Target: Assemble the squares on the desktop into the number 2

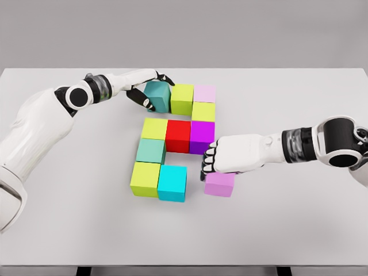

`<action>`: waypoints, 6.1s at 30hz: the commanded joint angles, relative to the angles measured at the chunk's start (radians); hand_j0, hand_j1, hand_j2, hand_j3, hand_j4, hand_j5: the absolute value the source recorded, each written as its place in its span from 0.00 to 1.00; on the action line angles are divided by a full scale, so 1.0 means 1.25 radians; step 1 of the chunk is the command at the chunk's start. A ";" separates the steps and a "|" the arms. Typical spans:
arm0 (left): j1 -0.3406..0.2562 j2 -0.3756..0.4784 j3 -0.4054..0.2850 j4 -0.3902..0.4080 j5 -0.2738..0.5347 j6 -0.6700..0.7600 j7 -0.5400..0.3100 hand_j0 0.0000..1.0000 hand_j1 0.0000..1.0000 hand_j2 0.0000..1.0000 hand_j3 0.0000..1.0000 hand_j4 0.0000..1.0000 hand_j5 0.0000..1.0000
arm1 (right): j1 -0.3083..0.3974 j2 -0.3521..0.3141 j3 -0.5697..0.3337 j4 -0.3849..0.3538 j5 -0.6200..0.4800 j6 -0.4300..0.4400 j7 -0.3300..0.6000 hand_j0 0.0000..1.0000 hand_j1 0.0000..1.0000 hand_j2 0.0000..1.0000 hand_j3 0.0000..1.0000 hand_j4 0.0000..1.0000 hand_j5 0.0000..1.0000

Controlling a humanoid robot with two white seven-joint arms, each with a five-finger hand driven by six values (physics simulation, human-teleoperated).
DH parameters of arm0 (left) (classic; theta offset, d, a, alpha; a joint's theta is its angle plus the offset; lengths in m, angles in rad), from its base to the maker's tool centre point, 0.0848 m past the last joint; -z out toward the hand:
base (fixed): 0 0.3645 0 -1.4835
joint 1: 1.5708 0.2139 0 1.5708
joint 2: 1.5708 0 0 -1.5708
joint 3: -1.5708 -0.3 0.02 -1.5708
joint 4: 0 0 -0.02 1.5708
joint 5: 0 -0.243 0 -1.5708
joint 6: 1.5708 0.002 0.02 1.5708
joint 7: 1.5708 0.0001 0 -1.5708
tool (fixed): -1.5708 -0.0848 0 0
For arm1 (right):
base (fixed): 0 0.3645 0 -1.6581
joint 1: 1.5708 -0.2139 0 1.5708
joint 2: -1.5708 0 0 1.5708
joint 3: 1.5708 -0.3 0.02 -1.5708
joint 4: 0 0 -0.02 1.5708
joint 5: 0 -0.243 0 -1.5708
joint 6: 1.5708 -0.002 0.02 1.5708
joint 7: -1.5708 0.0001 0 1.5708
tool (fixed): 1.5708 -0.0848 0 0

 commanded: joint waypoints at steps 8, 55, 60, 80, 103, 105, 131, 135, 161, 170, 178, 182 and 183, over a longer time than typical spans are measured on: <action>0.000 0.000 0.009 0.000 -0.031 0.002 0.004 0.99 0.99 0.99 0.99 0.99 0.99 | -0.007 -0.007 -0.027 0.000 -0.006 0.002 0.000 1.00 1.00 1.00 1.00 1.00 1.00; -0.011 -0.005 0.060 0.008 -0.046 0.096 0.004 1.00 1.00 1.00 1.00 1.00 1.00 | 0.164 -0.152 -0.155 0.016 0.076 0.002 0.000 1.00 1.00 1.00 1.00 1.00 1.00; -0.011 -0.007 0.062 0.007 -0.043 0.094 0.005 0.71 0.71 0.71 0.71 0.71 0.71 | 0.164 -0.149 -0.148 0.005 0.076 0.002 0.000 1.00 1.00 1.00 1.00 1.00 1.00; -0.012 0.013 0.065 -0.005 -0.033 0.083 0.008 1.00 1.00 1.00 1.00 1.00 1.00 | 0.155 -0.104 -0.132 0.000 0.075 0.002 0.000 1.00 1.00 1.00 1.00 1.00 1.00; -0.151 0.126 -0.229 -0.040 -0.081 0.091 -0.093 1.00 1.00 1.00 1.00 1.00 1.00 | 0.148 -0.169 -0.136 0.000 0.071 0.002 0.000 1.00 1.00 1.00 1.00 1.00 1.00; -0.151 0.124 -0.231 -0.044 -0.081 0.089 -0.093 1.00 1.00 1.00 1.00 1.00 1.00 | 0.148 -0.162 -0.125 -0.001 0.071 0.002 0.000 1.00 1.00 1.00 1.00 1.00 1.00; -0.133 0.170 -0.235 -0.158 -0.081 -0.057 -0.094 1.00 1.00 1.00 1.00 1.00 1.00 | 0.120 -0.076 -0.046 -0.003 0.071 0.002 0.000 1.00 1.00 1.00 1.00 1.00 1.00; -0.129 0.171 -0.235 -0.158 -0.081 -0.112 -0.094 1.00 1.00 1.00 1.00 1.00 1.00 | 0.119 -0.123 -0.055 -0.003 0.061 0.002 0.000 1.00 1.00 1.00 1.00 1.00 1.00; -0.135 -0.036 -0.097 0.079 -0.093 0.306 -0.041 1.00 1.00 1.00 1.00 1.00 1.00 | 0.118 -0.095 -0.029 -0.004 0.022 0.002 0.000 1.00 1.00 1.00 1.00 1.00 1.00; -0.126 -0.051 -0.130 0.070 -0.097 0.304 -0.034 1.00 1.00 1.00 1.00 1.00 1.00 | 0.115 -0.086 -0.028 -0.004 0.022 0.002 0.000 1.00 1.00 1.00 1.00 1.00 1.00; -0.123 -0.032 -0.152 0.025 -0.092 0.296 -0.093 1.00 1.00 1.00 1.00 1.00 1.00 | 0.110 -0.076 -0.020 -0.004 0.022 0.002 0.000 1.00 1.00 1.00 1.00 1.00 1.00; -0.123 0.003 -0.152 -0.030 -0.074 0.295 -0.147 1.00 1.00 1.00 1.00 1.00 1.00 | 0.108 -0.076 -0.020 -0.004 0.022 0.002 0.000 1.00 1.00 1.00 1.00 1.00 1.00; -0.123 0.004 -0.152 -0.036 -0.063 0.295 -0.158 1.00 1.00 1.00 1.00 1.00 1.00 | 0.108 -0.076 -0.020 -0.004 0.021 0.002 0.000 1.00 1.00 1.00 1.00 1.00 1.00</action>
